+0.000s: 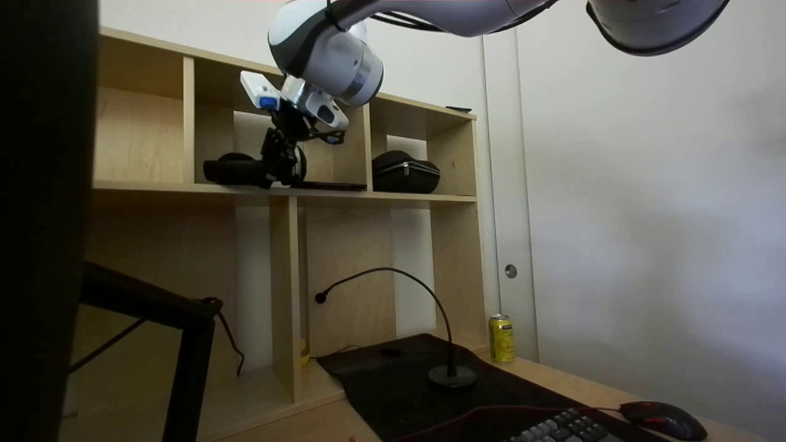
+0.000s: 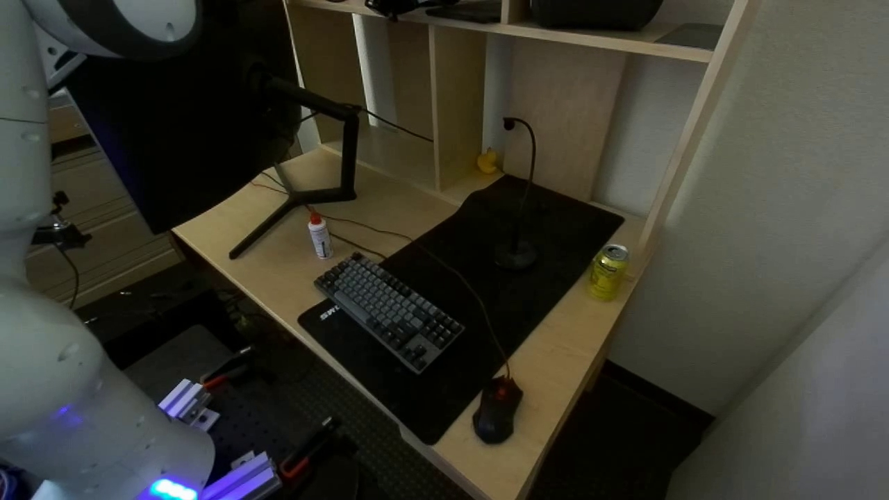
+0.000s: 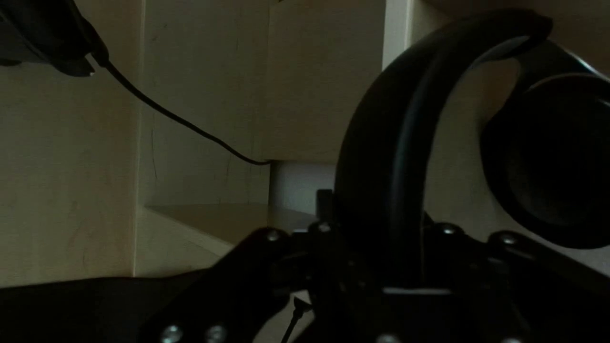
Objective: Remove the headsets from the top shelf on the left and place them on the desk
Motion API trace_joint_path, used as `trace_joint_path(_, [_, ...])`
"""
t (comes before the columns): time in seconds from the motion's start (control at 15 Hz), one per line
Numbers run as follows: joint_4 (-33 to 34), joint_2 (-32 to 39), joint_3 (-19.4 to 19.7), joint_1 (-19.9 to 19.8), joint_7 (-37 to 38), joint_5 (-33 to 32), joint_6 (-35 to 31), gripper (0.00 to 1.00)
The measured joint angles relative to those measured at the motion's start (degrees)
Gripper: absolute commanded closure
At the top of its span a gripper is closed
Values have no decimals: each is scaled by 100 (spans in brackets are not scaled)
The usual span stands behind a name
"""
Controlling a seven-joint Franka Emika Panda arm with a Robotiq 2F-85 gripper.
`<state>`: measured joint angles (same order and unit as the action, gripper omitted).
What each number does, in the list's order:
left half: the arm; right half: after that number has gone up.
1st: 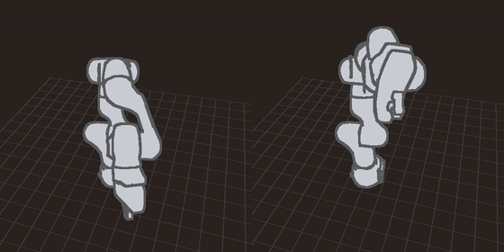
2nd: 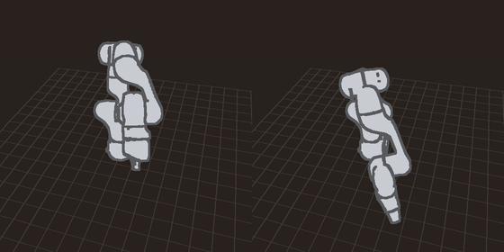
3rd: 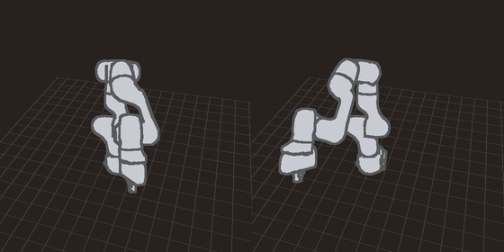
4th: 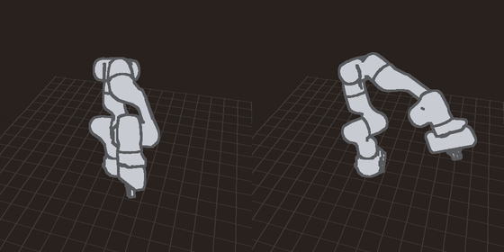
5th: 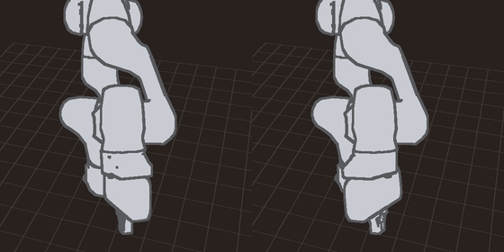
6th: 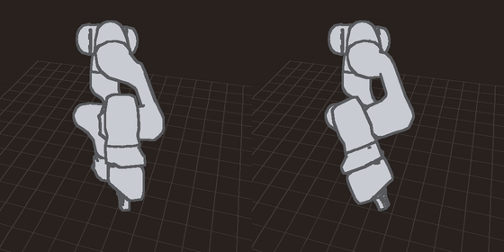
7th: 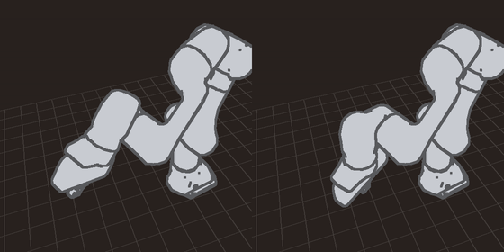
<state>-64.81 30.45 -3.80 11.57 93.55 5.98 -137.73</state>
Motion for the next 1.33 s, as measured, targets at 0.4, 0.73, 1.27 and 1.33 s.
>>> trace_joint_path(0.4, [-15,-17,29,6,56,-142,62,95])
trace_joint_path(0.73, [-21,-500,-54,-48,-11,99,1259,95])
trace_joint_path(1.27, [0,-1037,-106,-147,109,675,3475,95])
trace_joint_path(1.33, [1,-1052,-105,-156,194,755,3593,95])
